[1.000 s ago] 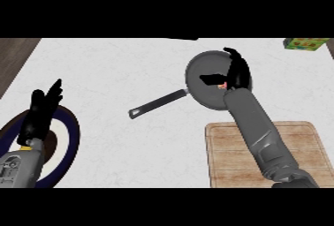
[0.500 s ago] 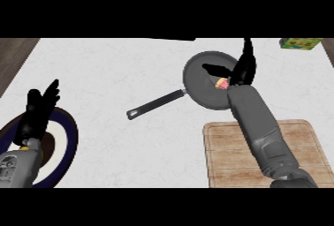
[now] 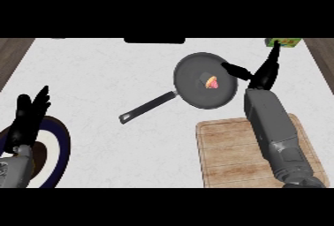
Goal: Pick the cupcake from the cutting board and place it in the pan
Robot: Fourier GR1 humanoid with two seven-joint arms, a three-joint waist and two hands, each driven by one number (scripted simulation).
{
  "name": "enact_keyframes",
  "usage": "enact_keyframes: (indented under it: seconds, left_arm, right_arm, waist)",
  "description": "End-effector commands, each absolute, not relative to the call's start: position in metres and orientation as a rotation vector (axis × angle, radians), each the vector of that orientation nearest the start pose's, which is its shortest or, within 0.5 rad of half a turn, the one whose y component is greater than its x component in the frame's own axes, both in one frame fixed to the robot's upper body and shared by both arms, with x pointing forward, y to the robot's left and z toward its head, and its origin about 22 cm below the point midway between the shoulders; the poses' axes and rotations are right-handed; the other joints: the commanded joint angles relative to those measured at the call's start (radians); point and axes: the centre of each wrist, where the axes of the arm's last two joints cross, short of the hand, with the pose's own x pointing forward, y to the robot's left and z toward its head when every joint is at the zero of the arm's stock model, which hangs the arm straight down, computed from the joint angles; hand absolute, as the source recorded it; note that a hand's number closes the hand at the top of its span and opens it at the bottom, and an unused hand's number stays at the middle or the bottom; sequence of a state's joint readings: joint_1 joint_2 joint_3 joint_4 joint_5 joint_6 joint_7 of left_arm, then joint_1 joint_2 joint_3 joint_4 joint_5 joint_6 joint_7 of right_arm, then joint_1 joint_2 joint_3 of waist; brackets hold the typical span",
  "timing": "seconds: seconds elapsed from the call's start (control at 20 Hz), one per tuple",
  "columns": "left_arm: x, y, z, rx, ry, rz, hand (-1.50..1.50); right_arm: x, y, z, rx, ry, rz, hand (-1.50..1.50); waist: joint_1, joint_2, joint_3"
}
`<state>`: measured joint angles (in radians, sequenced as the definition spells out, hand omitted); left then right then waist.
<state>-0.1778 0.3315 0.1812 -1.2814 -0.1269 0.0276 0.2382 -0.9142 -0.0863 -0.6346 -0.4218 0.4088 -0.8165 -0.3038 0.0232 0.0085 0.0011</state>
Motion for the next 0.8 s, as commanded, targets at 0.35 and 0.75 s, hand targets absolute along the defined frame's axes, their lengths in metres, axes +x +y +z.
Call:
enact_keyframes:
  seconds: [0.35, 0.75]
  left_arm:
    - [0.257, 0.364, 0.013, 0.507, -1.160, -0.069, 0.00]
    - [0.247, 0.354, -0.008, 0.510, -1.175, -0.055, 0.00]
  right_arm:
    - [0.353, -0.330, -0.004, -0.875, -1.515, -0.310, -1.50]
    - [0.251, -0.366, -0.007, -0.846, -1.493, -0.259, -1.50]
  waist:
    - [-0.067, -0.029, -0.003]
    - [-0.049, -0.017, -0.002]
